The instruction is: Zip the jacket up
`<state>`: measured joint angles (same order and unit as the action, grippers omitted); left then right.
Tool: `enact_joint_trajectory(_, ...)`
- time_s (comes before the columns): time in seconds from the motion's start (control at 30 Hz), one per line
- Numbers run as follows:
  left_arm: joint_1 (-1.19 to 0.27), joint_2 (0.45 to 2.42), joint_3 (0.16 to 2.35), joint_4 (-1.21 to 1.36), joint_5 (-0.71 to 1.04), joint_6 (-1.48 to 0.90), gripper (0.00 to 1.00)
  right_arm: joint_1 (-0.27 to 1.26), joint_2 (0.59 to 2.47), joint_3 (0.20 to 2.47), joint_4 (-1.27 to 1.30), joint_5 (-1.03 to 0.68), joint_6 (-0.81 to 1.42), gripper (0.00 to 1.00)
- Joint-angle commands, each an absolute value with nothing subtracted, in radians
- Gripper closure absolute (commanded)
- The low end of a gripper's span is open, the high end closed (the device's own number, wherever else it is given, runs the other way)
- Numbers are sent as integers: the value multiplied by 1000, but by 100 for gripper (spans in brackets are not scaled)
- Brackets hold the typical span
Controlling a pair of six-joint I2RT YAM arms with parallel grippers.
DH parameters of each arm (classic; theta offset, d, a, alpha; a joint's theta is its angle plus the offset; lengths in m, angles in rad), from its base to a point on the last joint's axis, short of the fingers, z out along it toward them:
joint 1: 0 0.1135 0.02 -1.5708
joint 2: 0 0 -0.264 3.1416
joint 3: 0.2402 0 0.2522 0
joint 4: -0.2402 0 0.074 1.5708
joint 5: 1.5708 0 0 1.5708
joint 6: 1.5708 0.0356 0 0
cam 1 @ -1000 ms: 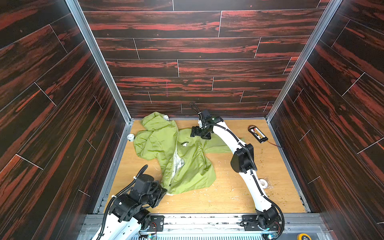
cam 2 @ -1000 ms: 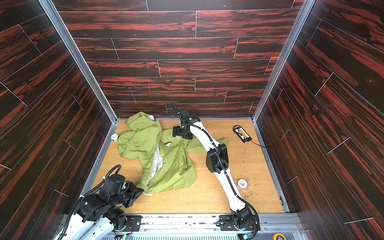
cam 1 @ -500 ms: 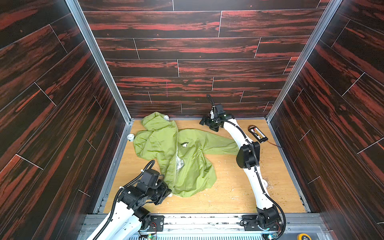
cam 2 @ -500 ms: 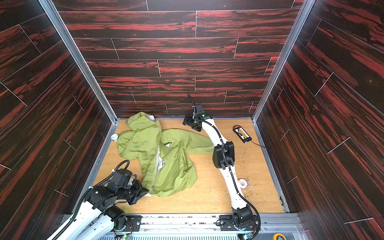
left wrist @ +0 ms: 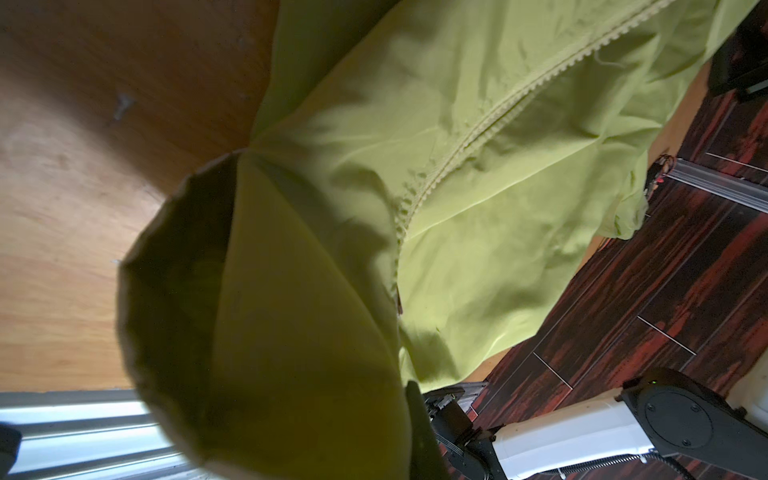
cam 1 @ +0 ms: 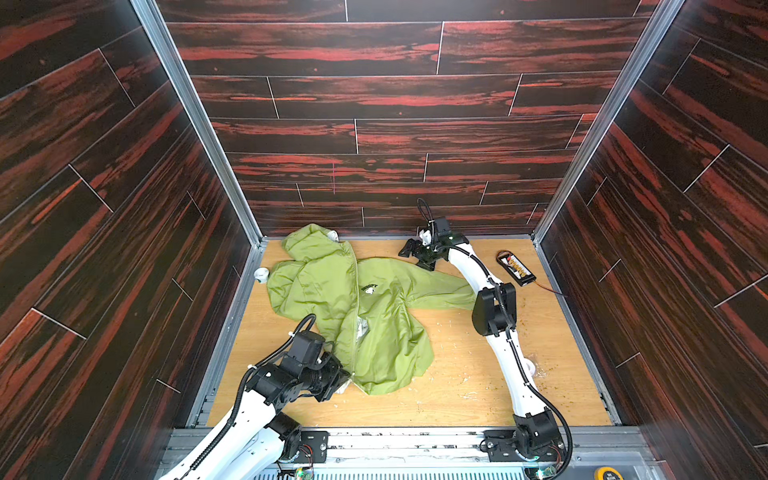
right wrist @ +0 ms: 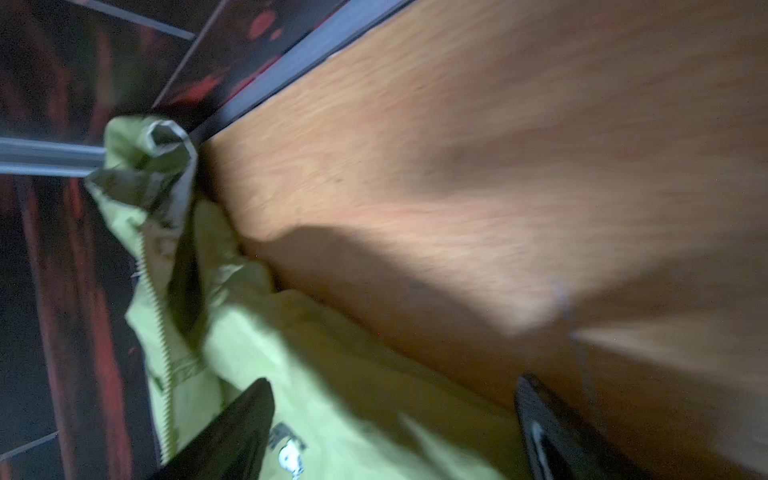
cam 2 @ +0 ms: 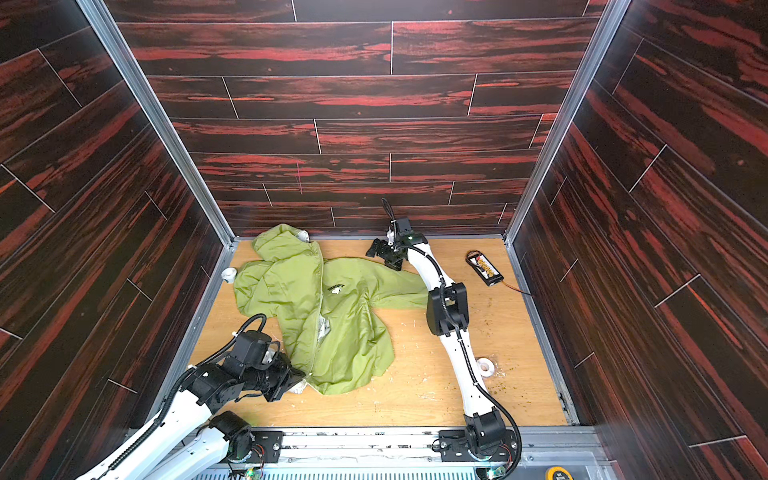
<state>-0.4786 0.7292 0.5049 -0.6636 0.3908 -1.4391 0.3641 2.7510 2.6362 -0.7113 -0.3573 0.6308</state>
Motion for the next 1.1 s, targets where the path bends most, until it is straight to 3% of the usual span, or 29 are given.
enact_joint_trajectory(0.0, -475, 736, 505, -652, 410, -1442, 100, 385, 2797, 2622, -683, -466, 604, 11)
enact_joint_trajectory(0.13, -474, 717, 509, -654, 388, -1449, 100, 398, 2798, 2616, -687, -477, 594, 17)
enact_joint_trajectory(0.3, -475, 688, 506, -654, 369, -1466, 100, 412, 2808, 2591, -729, -462, 571, 32)
enact_joint_trajectory(0.4, -475, 672, 509, -652, 356, -1473, 100, 417, 2808, 2576, -745, -462, 571, 49)
enact_joint_trajectory(0.53, -476, 659, 516, -649, 333, -1476, 100, 418, 2783, 2569, -743, -463, 589, 87)
enact_joint_trajectory(0.6, -475, 656, 526, -650, 306, -1472, 100, 414, 2756, 2569, -737, -462, 597, 100)
enact_joint_trajectory(0.8, -474, 675, 576, -645, 147, -1451, 100, 372, 2630, 2524, -706, -472, 644, 100)
enact_joint_trajectory(1.07, -471, 868, 659, -585, 3, -1370, 100, 267, 2386, 2302, -648, -470, 625, 100)
